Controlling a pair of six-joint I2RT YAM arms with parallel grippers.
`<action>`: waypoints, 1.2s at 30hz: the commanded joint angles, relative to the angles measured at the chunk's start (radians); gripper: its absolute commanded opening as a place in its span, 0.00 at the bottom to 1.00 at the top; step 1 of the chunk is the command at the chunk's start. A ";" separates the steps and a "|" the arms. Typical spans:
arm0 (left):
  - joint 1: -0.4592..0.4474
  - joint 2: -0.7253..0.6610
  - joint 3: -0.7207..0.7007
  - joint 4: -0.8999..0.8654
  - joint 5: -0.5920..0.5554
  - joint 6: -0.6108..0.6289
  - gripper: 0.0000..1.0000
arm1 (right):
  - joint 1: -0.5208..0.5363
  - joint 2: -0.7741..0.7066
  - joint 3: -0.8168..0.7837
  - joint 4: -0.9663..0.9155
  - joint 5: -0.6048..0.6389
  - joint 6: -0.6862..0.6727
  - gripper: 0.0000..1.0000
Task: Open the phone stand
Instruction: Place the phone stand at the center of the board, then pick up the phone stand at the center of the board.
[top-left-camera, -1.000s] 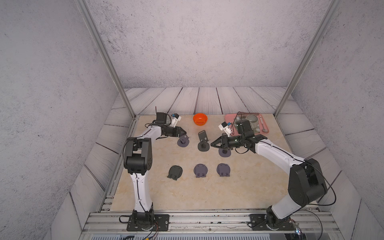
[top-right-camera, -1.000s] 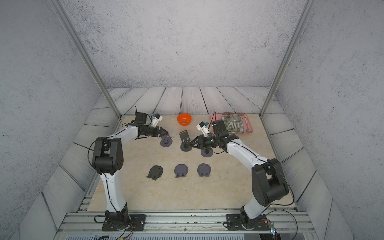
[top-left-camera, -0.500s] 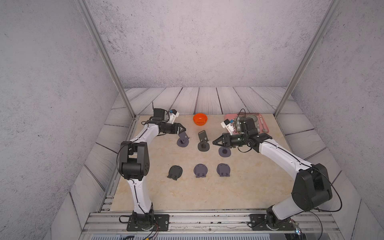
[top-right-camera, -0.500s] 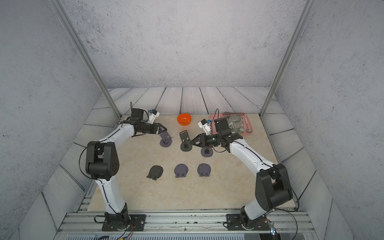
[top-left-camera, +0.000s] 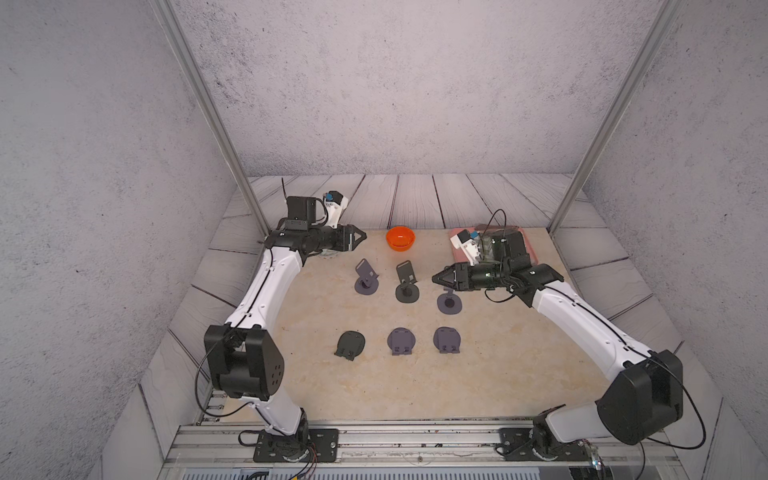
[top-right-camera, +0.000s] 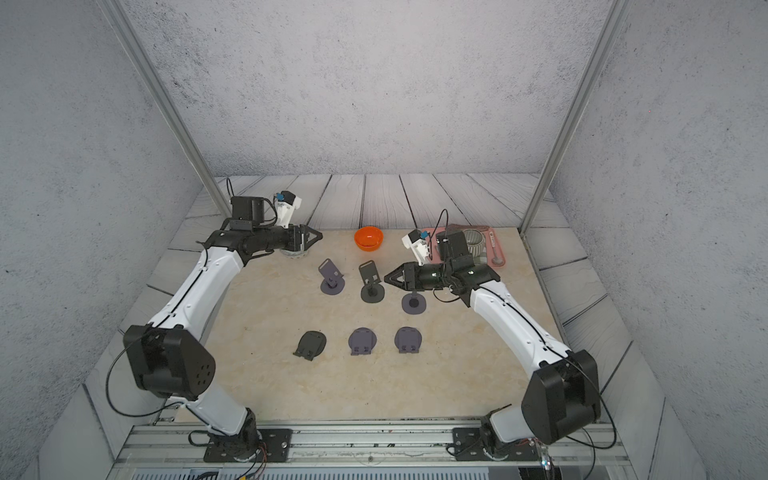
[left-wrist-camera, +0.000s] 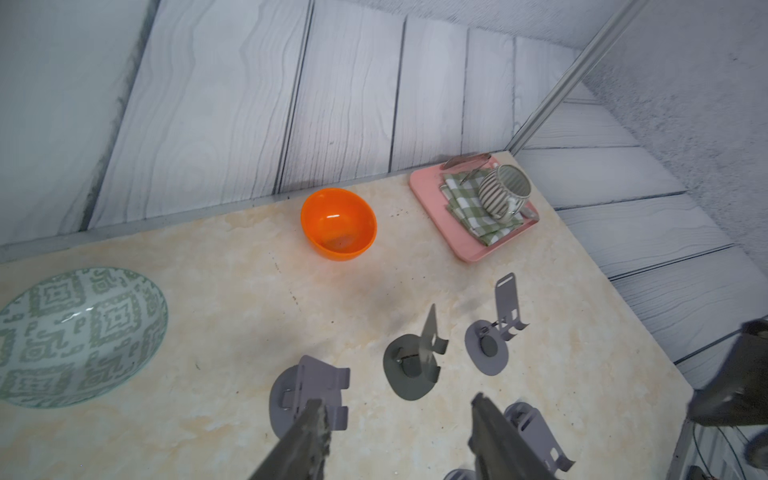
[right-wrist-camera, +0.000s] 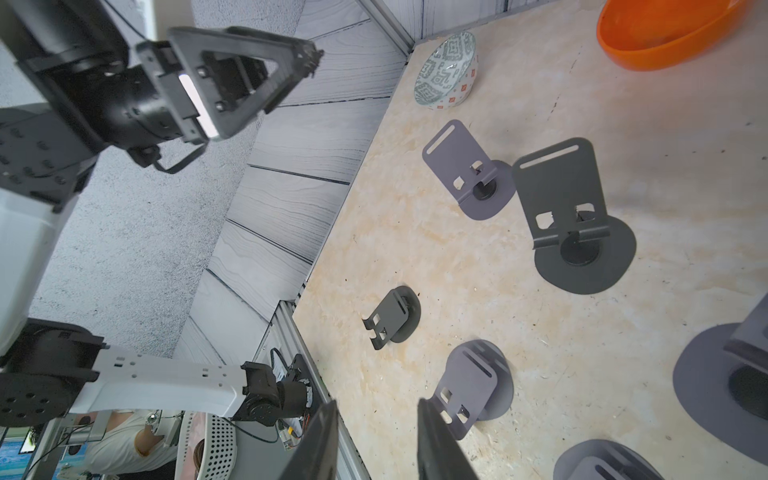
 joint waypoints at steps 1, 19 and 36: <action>-0.079 -0.043 -0.018 -0.055 -0.005 -0.021 0.58 | -0.004 -0.031 0.021 -0.039 0.036 -0.026 0.36; -0.420 -0.108 -0.386 0.215 0.039 -0.246 0.58 | -0.080 -0.176 -0.102 0.003 0.198 0.082 0.48; -0.513 0.187 -0.409 0.408 0.113 -0.342 0.58 | -0.105 -0.288 -0.203 -0.029 0.119 0.020 0.48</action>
